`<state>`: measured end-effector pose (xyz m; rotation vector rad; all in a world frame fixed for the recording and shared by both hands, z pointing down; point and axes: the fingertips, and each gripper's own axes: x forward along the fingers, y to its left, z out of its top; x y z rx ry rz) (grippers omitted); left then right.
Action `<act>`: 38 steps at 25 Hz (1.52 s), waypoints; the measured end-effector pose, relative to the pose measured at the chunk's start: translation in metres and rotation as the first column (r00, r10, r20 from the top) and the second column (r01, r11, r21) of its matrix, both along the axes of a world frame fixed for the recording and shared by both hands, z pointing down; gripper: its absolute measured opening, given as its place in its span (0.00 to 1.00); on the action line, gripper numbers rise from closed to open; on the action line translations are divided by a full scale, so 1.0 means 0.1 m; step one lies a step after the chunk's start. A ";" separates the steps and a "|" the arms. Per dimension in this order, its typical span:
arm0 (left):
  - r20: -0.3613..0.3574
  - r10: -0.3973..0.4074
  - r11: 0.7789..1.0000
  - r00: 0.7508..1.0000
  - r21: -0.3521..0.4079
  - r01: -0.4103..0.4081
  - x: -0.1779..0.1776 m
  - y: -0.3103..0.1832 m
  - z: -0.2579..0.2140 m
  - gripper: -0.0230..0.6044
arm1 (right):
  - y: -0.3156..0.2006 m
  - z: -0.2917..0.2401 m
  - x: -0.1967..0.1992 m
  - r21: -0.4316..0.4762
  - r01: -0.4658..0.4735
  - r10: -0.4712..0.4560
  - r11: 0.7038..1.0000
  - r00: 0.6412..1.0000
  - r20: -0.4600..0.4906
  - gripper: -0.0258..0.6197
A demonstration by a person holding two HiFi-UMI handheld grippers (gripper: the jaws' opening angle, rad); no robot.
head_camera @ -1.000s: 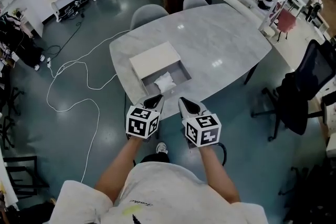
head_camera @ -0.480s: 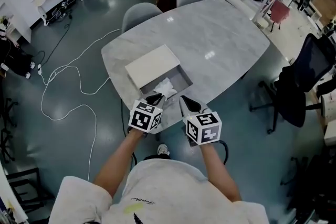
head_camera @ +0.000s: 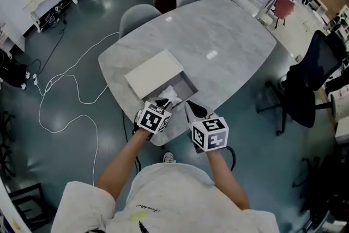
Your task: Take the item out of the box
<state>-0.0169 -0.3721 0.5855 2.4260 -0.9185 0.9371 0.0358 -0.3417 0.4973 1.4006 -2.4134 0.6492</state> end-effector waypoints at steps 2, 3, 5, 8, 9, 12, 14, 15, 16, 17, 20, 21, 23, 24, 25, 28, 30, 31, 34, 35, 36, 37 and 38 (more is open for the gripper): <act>0.006 0.020 1.000 1.000 -0.014 -0.020 0.04 -0.04 0.06 0.09 | -0.05 0.01 0.03 0.001 -0.011 0.011 1.000 1.000 -0.001 0.05; 0.011 0.030 0.999 0.999 -0.022 -0.030 0.05 -0.06 0.09 0.12 | -0.07 0.03 0.04 -0.001 -0.018 0.018 1.000 1.000 -0.001 0.05; 0.023 0.047 0.998 0.999 -0.032 -0.046 0.08 -0.08 0.16 0.15 | -0.11 0.04 0.07 -0.005 -0.036 0.036 0.999 0.999 -0.003 0.05; 0.050 0.067 0.998 0.997 -0.027 -0.065 0.14 -0.14 0.24 0.15 | -0.16 0.07 0.15 -0.005 -0.052 0.052 0.999 0.999 -0.003 0.05; 0.058 0.073 0.997 0.996 -0.024 -0.072 0.16 -0.16 0.25 0.15 | -0.17 0.08 0.18 -0.006 -0.058 0.058 0.998 0.998 -0.002 0.05; 0.086 0.096 0.995 0.992 -0.026 -0.094 0.20 -0.20 0.30 0.15 | -0.20 0.11 0.25 -0.013 -0.081 0.081 0.997 0.997 0.006 0.05; 0.116 0.112 0.994 0.987 -0.029 -0.109 0.21 -0.21 0.35 0.16 | -0.22 0.11 0.26 -0.015 -0.087 0.087 0.996 0.996 0.011 0.05; 0.138 0.121 0.993 0.983 -0.028 -0.118 0.22 -0.23 0.37 0.16 | -0.23 0.11 0.27 -0.014 -0.087 0.087 0.996 0.996 0.013 0.05; 0.160 0.133 0.991 0.978 -0.026 -0.130 0.23 -0.24 0.39 0.17 | -0.24 0.11 0.28 -0.013 -0.087 0.087 0.996 0.996 0.014 0.05; 0.180 0.146 0.989 0.973 -0.024 -0.144 0.25 -0.25 0.41 0.17 | -0.25 0.12 0.29 -0.012 -0.088 0.088 0.996 0.996 0.014 0.05; 0.219 0.182 0.983 0.959 -0.028 -0.180 0.30 -0.28 0.45 0.18 | -0.24 0.15 0.35 -0.012 -0.101 0.101 0.995 0.995 0.011 0.05; 0.228 0.190 0.982 0.955 -0.032 -0.188 0.31 -0.28 0.46 0.18 | -0.24 0.15 0.37 -0.013 -0.106 0.106 0.994 0.994 0.011 0.05; 0.248 0.203 0.979 0.947 -0.045 -0.198 0.31 -0.29 0.48 0.18 | -0.23 0.14 0.42 -0.015 -0.116 0.116 0.993 0.993 0.012 0.05; 0.258 0.210 0.978 0.943 -0.051 -0.203 0.31 -0.29 0.50 0.18 | -0.22 0.14 0.44 -0.015 -0.121 0.121 0.993 0.993 0.012 0.05; 0.268 0.217 0.976 0.939 -0.058 -0.209 0.31 -0.30 0.52 0.18 | -0.22 0.14 0.47 -0.015 -0.126 0.126 0.992 0.992 0.012 0.05; 0.295 0.230 0.973 0.928 -0.077 -0.216 0.30 -0.29 0.57 0.18 | -0.20 0.13 0.52 -0.013 -0.137 0.137 0.991 0.991 0.009 0.05; 0.302 0.229 0.973 0.925 -0.084 -0.214 0.30 -0.30 0.58 0.17 | -0.20 0.12 0.54 -0.012 -0.139 0.139 0.990 0.990 0.005 0.05; 0.303 0.230 0.973 0.925 -0.086 -0.214 0.31 -0.30 0.58 0.16 | -0.20 0.11 0.55 -0.011 -0.140 0.140 0.990 0.990 0.004 0.05; 0.300 0.232 0.973 0.925 -0.087 -0.215 0.33 -0.30 0.58 0.10 | -0.19 0.11 0.56 -0.015 -0.139 0.139 0.990 0.990 0.000 0.05; 0.296 0.230 0.973 0.927 -0.085 -0.215 0.33 -0.29 0.58 0.09 | -0.18 0.11 0.55 -0.018 -0.138 0.138 0.990 0.990 -0.001 0.05; 0.292 0.229 0.973 0.929 -0.081 -0.215 0.34 -0.28 0.58 0.08 | -0.18 0.12 0.55 -0.020 -0.136 0.136 0.990 0.991 -0.002 0.05; 0.288 0.228 0.974 0.930 -0.075 -0.215 0.34 -0.27 0.58 0.07 | -0.17 0.12 0.54 -0.021 -0.135 0.135 0.991 0.991 -0.002 0.05; 0.285 0.226 0.974 0.931 -0.067 -0.215 0.34 -0.27 0.56 0.07 | -0.17 0.12 0.54 -0.021 -0.133 0.133 0.991 0.991 -0.002 0.05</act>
